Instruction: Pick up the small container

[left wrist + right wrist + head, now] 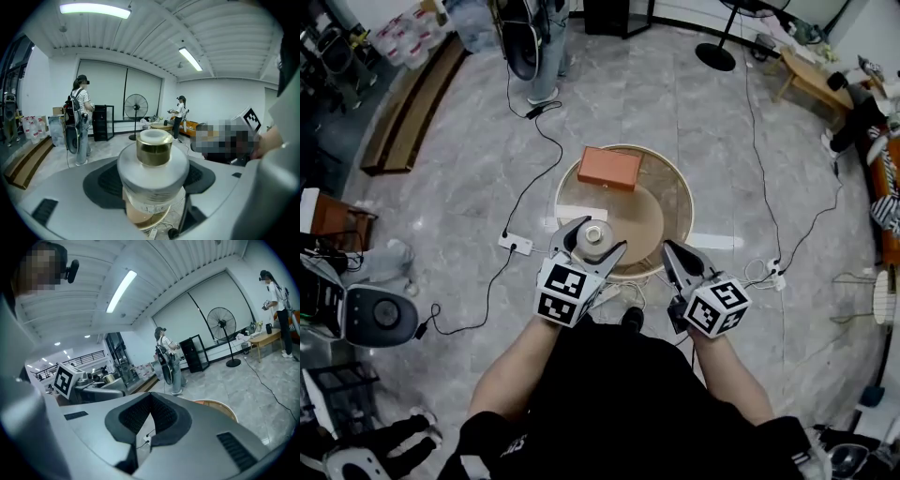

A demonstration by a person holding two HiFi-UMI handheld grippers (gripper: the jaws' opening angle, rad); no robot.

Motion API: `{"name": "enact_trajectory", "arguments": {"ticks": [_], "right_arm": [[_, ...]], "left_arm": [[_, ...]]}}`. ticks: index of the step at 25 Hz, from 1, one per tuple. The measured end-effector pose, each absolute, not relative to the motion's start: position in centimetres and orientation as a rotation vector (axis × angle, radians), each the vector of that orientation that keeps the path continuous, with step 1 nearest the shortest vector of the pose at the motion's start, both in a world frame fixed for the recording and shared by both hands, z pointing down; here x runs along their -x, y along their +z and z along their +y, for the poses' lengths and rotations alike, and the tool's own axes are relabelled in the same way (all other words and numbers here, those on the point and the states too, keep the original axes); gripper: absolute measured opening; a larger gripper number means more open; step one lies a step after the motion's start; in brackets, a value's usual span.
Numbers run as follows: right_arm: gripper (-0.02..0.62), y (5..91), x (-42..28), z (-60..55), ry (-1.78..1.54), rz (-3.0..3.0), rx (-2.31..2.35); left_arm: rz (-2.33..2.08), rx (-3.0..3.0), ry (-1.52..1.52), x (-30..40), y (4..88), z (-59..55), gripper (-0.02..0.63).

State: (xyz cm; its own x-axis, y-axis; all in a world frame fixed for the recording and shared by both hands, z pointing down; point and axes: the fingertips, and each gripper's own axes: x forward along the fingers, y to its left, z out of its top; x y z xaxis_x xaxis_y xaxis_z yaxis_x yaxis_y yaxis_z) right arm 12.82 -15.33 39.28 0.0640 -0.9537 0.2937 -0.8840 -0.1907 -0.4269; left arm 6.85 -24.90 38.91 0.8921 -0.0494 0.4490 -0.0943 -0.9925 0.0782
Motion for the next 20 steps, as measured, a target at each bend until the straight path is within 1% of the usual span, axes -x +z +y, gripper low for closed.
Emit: {"name": "enact_trajectory", "arguments": {"ticks": [9,16,20], "right_arm": [[0.012,36.7,-14.5,-14.3,-0.625,1.822,2.263],[0.012,34.0,-14.5,-15.7,-0.515,1.884,2.306],[0.011,31.8,-15.1,-17.3,-0.452,1.916,2.335]], "left_arm": [[-0.055,-3.045,0.725,-7.4,35.2,-24.7,0.344],[-0.115,-3.011,0.608,-7.7,32.6,-26.8,0.344],[-0.131,-3.063,0.600,-7.7,31.4,-28.3,0.344]]}}
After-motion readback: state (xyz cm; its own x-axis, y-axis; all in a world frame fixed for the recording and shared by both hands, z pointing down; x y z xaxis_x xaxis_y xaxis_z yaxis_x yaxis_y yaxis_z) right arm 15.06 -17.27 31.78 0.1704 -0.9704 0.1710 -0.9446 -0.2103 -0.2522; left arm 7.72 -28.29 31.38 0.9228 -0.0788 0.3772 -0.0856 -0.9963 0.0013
